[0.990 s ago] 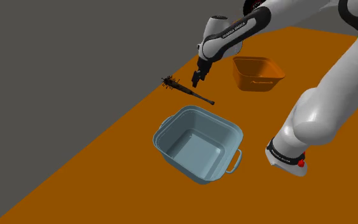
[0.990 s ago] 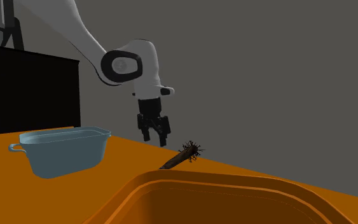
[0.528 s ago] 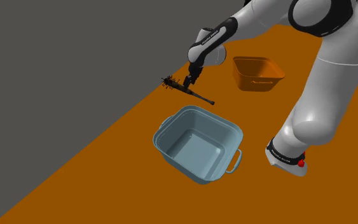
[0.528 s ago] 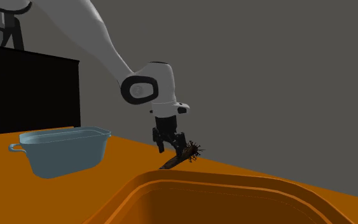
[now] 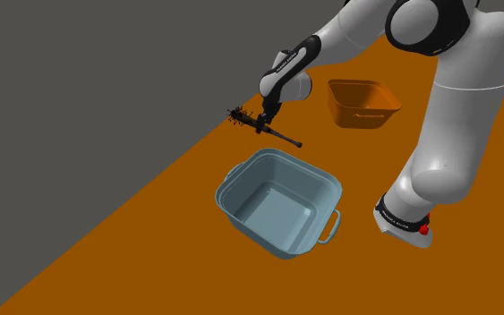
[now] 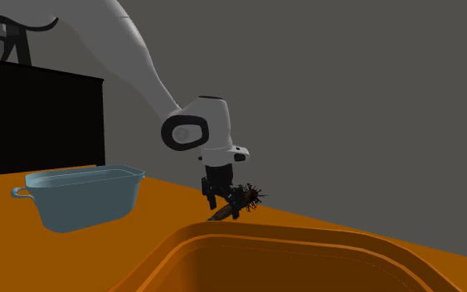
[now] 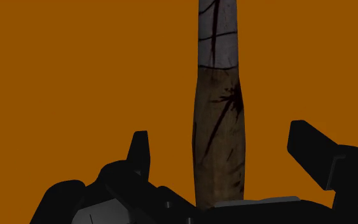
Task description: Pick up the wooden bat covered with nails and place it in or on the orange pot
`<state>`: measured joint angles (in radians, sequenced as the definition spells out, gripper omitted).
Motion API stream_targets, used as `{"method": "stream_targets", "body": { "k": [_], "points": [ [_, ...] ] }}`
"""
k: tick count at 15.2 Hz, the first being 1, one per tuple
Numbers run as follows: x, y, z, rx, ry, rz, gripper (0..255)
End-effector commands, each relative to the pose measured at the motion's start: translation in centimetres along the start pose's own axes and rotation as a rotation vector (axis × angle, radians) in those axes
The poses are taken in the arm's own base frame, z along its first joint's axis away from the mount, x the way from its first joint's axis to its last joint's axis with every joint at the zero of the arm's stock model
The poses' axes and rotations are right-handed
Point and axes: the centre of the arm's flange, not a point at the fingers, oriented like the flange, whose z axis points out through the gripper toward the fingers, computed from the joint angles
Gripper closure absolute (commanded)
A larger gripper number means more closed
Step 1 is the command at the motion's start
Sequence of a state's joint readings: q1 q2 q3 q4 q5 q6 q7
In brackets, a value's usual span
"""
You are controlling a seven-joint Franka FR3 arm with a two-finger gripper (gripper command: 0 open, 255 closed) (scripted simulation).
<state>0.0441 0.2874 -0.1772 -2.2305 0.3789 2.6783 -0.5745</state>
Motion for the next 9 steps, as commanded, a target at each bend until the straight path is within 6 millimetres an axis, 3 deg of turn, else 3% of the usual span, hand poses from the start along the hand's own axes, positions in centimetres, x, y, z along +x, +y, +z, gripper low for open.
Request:
{"method": "stream_targets", "body": {
  "k": [1,6,7,9],
  "points": [
    [-0.05,0.06,0.23,0.0,0.001,0.0,0],
    [-0.05,0.06,0.22,0.0,0.0,0.0,0],
    [-0.05,0.06,0.22,0.0,0.0,0.0,255],
    [-0.05,0.06,0.22,0.0,0.0,0.0,255]
  ]
}}
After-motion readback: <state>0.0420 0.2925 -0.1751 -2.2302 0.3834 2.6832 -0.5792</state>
